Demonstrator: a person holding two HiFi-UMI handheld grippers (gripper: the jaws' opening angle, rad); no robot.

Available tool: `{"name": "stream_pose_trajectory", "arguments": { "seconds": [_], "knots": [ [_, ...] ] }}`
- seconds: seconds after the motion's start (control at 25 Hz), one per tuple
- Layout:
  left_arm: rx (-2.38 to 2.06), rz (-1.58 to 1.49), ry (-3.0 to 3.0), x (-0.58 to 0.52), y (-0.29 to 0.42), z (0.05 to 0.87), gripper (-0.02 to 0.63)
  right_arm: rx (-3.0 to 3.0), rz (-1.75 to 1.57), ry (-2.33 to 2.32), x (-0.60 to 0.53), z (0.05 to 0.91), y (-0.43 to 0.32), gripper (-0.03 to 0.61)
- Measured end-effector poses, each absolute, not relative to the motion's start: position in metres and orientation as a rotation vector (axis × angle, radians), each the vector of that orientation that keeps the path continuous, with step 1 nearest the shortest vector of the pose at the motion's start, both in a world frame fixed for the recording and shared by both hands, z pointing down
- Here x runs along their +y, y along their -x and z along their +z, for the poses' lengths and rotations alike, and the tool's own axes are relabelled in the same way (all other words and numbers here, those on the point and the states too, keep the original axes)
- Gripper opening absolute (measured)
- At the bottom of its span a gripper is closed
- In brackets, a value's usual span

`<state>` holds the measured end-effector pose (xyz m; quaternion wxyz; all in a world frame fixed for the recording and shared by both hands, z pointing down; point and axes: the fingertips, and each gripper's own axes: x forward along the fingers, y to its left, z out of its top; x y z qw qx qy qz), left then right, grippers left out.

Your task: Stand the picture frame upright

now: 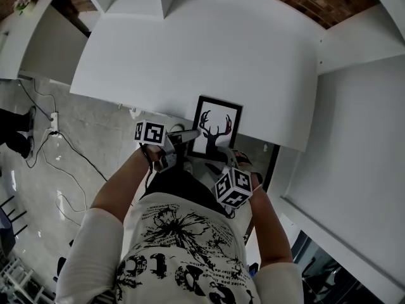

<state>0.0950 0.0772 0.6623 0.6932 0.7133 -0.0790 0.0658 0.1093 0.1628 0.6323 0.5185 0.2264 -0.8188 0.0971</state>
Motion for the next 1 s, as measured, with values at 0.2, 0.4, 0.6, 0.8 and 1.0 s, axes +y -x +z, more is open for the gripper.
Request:
{"name": "stream_pose_trajectory", "arguments": {
  "seconds": [0.2,0.4,0.6,0.8,1.0],
  "knots": [
    [-0.166,0.202,-1.615,0.076,-0.094,0.664,0.086,-2.123,0.781,-0.881,0.147,0.621,-0.155,0.242],
    [-0.157,0.217,-1.615,0.075,-0.094,0.664,0.086,-2.154,1.229,-1.251,0.129,0.622,-0.2,0.252],
    [-0.147,0.226,-1.616,0.074,-0.094,0.666,0.086,-2.183,1.622,-1.235,0.123,0.642,-0.197,0.252],
    [-0.136,0.245,-1.621,0.075,-0.095,0.666,0.087,-2.21,1.799,-1.174,0.111,0.653,-0.189,0.227],
    [-0.132,0.255,-1.632,0.073,-0.096,0.666,0.087,-2.189,1.854,-1.143,0.104,0.659,-0.193,0.11]
  ]
}}
